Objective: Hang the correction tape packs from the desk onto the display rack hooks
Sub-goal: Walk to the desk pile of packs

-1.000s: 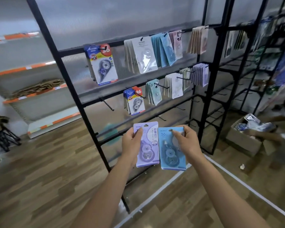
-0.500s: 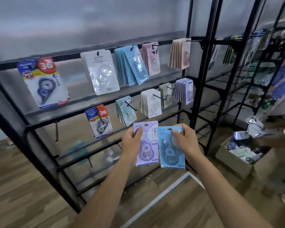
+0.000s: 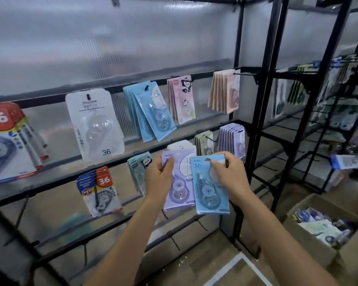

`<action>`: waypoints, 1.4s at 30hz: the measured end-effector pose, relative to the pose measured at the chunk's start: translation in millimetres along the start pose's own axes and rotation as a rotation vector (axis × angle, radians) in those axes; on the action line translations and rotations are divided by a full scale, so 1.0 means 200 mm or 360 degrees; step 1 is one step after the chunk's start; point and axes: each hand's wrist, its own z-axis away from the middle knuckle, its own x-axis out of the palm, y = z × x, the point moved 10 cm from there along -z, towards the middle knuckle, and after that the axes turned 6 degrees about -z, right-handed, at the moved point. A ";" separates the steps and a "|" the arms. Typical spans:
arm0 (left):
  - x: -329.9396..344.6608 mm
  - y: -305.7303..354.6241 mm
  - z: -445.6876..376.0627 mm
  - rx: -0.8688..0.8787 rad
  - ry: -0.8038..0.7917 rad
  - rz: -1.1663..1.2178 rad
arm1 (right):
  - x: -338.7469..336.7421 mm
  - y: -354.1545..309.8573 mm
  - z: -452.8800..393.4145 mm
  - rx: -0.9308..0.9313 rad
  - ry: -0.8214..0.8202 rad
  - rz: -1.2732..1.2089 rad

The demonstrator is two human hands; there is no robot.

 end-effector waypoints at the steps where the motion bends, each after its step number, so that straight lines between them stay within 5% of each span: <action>1: -0.01 0.03 -0.05 0.0046 0.0041 -0.0016 | 0.03 -0.04 -0.05 -0.0029 -0.0024 -0.0015; 22: -0.23 0.28 -0.40 0.0482 0.0606 -0.0466 | 0.76 -0.73 -0.74 -0.0409 -0.0664 -0.0386; 42: -0.32 0.26 -0.23 0.0463 0.1036 -0.0608 | 0.90 -0.77 -0.82 -0.0678 -0.0649 -0.0230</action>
